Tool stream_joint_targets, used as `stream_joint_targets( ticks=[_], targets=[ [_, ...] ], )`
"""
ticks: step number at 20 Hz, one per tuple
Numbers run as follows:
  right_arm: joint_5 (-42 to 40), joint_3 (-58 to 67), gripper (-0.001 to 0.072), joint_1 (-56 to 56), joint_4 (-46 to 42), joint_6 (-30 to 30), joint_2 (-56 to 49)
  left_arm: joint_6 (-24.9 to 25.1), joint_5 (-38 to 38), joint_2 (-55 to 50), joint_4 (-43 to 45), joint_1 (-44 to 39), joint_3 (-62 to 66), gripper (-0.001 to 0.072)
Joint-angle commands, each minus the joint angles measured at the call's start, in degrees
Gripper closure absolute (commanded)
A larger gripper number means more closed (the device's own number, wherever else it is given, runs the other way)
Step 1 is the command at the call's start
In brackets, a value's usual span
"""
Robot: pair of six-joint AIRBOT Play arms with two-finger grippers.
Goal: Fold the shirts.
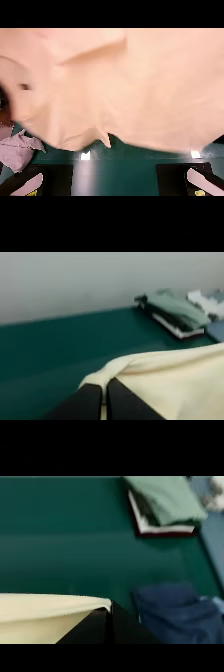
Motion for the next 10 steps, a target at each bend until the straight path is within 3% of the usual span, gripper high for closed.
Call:
stream_joint_targets(
  ticks=[1, 5, 10],
  targets=[
    [6.7, -8.6, 0.0701, 0.2, -0.8, 0.1, -11.6, -1.2, -9.3, -12.9, 0.3, 0.1, -2.3, 0.0683],
    [1.3, -12.0, 0.0702, 0.2, -0.7, 0.1, -24.7, -0.6, -3.1, -28.5, 0.1, 0.1, -2.3, 0.0683],
    [-14.3, -12.0, 0.0701, 1.8, -0.8, 0.8, -32.8, 2.1, 11.7, -38.9, -2.3, 0.1, -2.3, 0.0683]
  ],
)
